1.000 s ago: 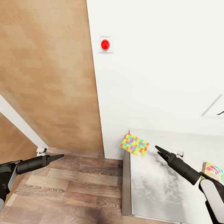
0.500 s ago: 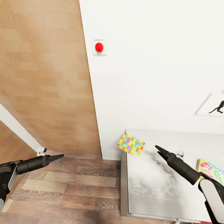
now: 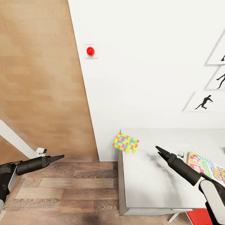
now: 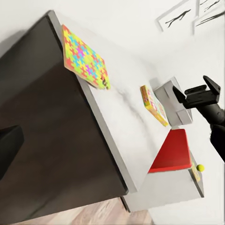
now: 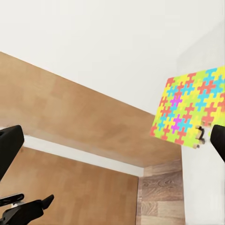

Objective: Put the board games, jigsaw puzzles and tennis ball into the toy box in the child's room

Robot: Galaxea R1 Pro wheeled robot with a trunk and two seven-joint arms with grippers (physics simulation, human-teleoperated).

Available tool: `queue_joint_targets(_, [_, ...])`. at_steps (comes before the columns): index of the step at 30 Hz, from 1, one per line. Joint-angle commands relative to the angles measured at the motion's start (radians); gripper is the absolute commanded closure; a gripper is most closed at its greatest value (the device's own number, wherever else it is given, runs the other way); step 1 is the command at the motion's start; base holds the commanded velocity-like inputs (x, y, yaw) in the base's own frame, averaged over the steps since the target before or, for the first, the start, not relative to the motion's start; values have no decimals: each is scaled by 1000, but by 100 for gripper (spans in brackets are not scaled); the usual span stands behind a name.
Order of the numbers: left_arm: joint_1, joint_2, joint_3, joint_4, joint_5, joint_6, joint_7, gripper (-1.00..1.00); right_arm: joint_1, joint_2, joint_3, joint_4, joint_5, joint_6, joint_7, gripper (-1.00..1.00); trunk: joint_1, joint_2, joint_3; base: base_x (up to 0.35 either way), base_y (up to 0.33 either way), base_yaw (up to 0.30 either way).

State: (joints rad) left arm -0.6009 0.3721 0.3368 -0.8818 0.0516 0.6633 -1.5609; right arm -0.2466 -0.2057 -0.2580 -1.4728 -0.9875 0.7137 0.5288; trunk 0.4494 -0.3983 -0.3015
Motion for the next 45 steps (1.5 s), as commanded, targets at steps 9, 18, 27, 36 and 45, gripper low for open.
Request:
queue_joint_targets(9, [0,1,2,0,-4,10,-10,-100,-1,2,4,-1,-3,6,1,-100,1,-2,12,-2,4,-147])
queue_joint_targets(18, [0,1,0,0,-1,10,-10,-100,0,13,4,14,-5,-1,2,-100,1,-2,25,0,1,-146])
queue_joint_targets(27, [0,0,-1,0,-2,10,-10,-100,0,27,1,36,-4,-39,13,-100,1,-2,39,0,107,-195])
queue_joint_targets(36, [0,-1,-1,0,-1,10,-10,-100,0,35,4,32,-3,-42,17,-100,1,-2,45,0,77,-108])
queue_joint_targets(45, [0,0,-1,0,-1,10,-10,-100,0,30,3,34,-3,-42,22,-100,1,-2,52,0,14,-217])
